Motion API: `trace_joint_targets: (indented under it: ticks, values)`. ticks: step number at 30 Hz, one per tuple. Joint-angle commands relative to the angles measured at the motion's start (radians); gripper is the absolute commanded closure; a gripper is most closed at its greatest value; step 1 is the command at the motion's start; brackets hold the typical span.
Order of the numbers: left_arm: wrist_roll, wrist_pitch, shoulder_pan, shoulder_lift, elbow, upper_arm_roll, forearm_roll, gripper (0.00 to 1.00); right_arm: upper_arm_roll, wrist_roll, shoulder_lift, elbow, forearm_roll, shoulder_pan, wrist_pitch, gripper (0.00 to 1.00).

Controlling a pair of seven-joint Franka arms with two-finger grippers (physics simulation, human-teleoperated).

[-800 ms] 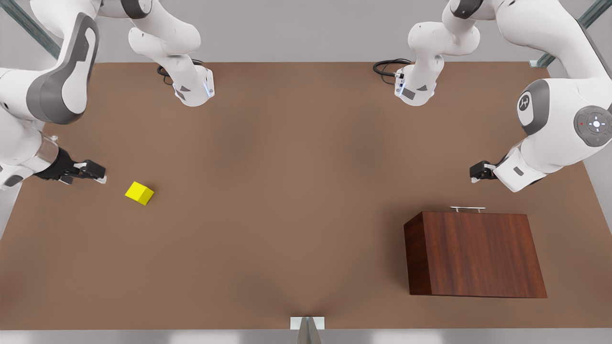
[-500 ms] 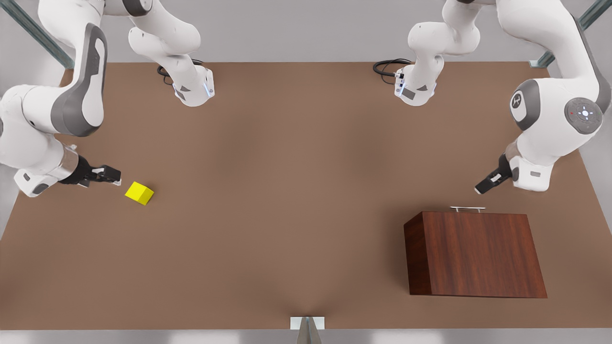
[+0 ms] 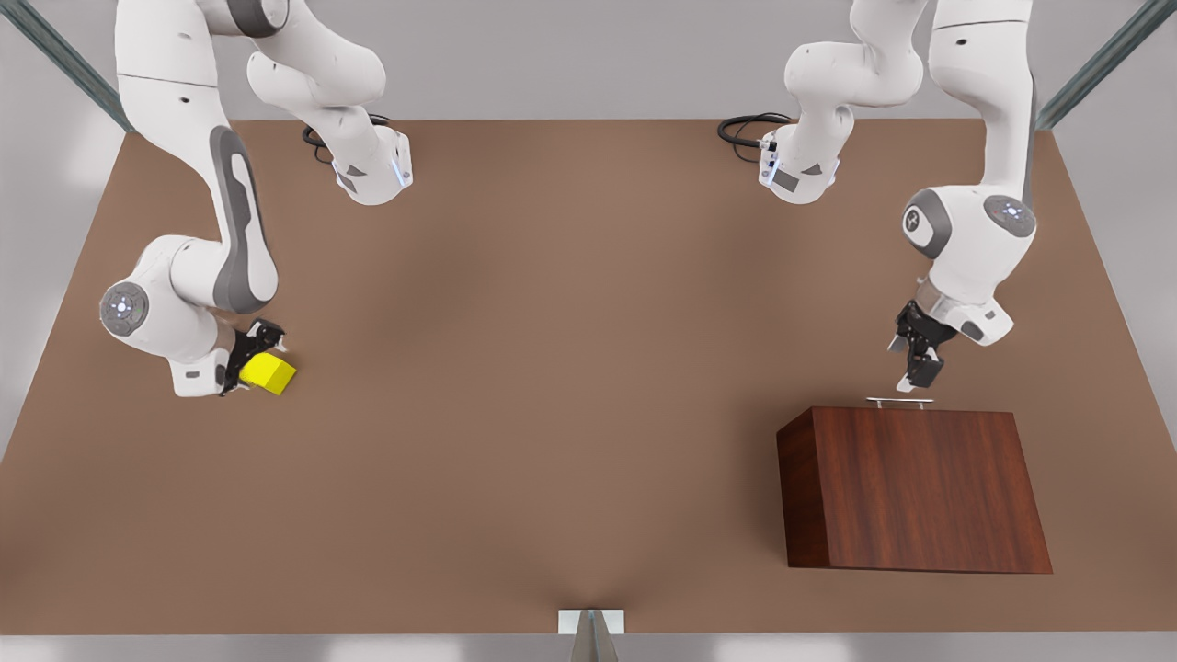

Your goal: Open the drawer with left arm, place the square in the middle with right arm, and place the square in the drawer with left arm

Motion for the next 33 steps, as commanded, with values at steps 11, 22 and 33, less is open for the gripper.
trace_joint_targets:
  ticks: [11, 22, 33]
  values:
    - [0.0, 0.089, 0.044, 0.072, -0.042, 0.0, -0.113, 0.0, -0.002, -0.313, 0.145, 0.027, 0.005, -0.08, 0.063, 0.0]
    - [0.0, 0.153, 0.045, 0.121, -0.036, -0.002, -0.143, 0.0, -0.003, -0.4, 0.162, -0.06, 0.032, -0.098, 0.186, 0.0]
    - [-0.002, 0.146, 0.044, 0.158, -0.034, -0.003, -0.162, 0.0, -0.003, -0.399, 0.241, -0.073, 0.032, -0.111, 0.273, 0.16]
